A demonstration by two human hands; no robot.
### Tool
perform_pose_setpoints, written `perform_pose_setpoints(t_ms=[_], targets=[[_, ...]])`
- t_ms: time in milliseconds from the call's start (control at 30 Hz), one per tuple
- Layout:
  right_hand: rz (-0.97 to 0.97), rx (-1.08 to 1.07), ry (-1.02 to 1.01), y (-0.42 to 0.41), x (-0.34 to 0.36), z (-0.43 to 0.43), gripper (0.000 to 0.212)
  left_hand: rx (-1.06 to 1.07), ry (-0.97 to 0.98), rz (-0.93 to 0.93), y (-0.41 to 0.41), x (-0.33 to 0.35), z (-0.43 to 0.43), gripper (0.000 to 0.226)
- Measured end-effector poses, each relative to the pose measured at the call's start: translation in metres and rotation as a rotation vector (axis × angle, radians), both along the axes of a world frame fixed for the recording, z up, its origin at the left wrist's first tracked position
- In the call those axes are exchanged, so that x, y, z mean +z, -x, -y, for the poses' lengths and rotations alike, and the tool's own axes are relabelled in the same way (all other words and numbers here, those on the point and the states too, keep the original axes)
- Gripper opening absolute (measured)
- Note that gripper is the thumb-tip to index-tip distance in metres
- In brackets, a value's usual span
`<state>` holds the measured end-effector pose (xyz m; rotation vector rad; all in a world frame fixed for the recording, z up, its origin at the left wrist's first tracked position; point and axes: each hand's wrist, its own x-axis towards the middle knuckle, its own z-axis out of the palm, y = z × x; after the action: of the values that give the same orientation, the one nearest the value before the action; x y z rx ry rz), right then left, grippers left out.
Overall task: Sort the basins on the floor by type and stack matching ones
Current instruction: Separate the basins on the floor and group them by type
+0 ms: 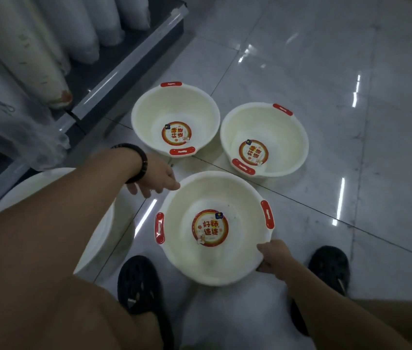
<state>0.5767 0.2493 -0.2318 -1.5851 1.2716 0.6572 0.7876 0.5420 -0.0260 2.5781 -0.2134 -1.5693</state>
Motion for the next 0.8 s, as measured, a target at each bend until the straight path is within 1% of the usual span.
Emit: perform_pose_setpoints(t_ms=[67,133,200,233,300,367,400,500,600,633,733,800], targets=[[-0.027,-0.036,-0.058,0.009,0.002,0.015,0.022,-0.036,0.012,0.024,-0.002,-0.001,0.020,0.051],[-0.048,-0.027,-0.070,0.005,0.002,0.029,0.027,-0.071,0.027,0.069,-0.005,-0.004,0.038,0.051],[-0.030,-0.018,0.016,-0.013,0.006,0.045,0.029,-0.074,0.046,0.094,-0.006,-0.007,0.053,0.049],[-0.006,-0.013,0.082,-0.028,0.011,0.055,0.026,-0.078,0.052,0.102,-0.007,-0.010,0.059,0.048],[0.075,-0.055,0.175,-0.063,0.018,0.079,0.027,-0.120,0.042,0.130,-0.009,-0.013,0.072,0.047],[0.157,-0.133,0.174,-0.100,0.022,0.098,0.028,-0.188,0.022,0.175,-0.012,-0.016,0.083,0.047],[0.192,-0.198,0.164,-0.118,0.021,0.105,0.036,-0.209,0.023,0.193,-0.014,-0.018,0.088,0.046],[0.224,-0.459,0.077,-0.165,0.013,0.113,0.050,-0.176,0.066,0.220,-0.023,-0.025,0.102,0.045],[0.244,-0.574,-0.091,-0.195,-0.001,0.113,0.063,-0.132,0.102,0.249,-0.027,-0.031,0.115,0.040],[0.269,-0.624,-0.150,-0.199,-0.005,0.114,0.063,-0.144,0.093,0.258,-0.027,-0.033,0.120,0.040],[0.351,-0.769,-0.285,-0.211,-0.011,0.120,0.050,-0.170,0.070,0.267,-0.028,-0.034,0.132,0.040],[0.328,-0.757,-0.311,-0.219,-0.008,0.114,0.046,-0.158,0.068,0.253,-0.029,-0.035,0.133,0.039]])
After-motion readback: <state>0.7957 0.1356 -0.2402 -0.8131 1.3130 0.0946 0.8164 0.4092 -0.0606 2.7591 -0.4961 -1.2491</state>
